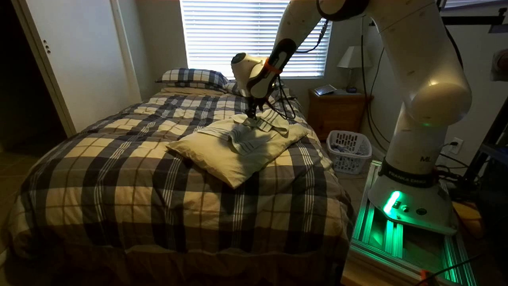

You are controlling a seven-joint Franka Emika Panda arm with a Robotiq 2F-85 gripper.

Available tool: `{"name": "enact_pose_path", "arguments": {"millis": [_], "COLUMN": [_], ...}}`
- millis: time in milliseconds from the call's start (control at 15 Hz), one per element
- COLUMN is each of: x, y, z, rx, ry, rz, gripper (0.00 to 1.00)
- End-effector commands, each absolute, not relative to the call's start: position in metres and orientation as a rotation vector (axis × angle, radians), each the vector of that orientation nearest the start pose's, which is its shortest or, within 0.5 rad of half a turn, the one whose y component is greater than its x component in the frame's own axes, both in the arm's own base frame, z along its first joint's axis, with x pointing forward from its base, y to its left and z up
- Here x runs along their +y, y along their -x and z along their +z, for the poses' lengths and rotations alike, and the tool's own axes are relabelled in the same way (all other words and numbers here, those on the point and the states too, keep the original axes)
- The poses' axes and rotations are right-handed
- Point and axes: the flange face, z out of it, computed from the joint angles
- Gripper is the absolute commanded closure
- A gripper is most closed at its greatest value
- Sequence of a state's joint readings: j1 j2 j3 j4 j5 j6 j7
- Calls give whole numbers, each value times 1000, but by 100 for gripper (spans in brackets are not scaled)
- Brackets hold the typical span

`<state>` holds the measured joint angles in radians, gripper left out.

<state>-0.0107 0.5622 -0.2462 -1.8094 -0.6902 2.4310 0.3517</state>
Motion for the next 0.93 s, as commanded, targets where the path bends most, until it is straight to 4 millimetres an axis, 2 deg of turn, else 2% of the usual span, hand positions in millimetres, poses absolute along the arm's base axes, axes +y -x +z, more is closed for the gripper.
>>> {"name": "enact_pose_path", "arguments": {"millis": [0,267,333,400,467,667,867], "x": [-165,-164,-159,-154,-147,-136,-142], "y": [-638,-641,-641,-641,-642,-644,-645], "z": [245,241,242,244,248,248,237], "rx": [10,48,72,96,126,191,197], "ry": [-2558,-2580,-2588,-2593,-2597,-2597,-2586], "rz": [120,148,157,172,185,198,160], "gripper": [62,90,46,51,50,31,10]}}
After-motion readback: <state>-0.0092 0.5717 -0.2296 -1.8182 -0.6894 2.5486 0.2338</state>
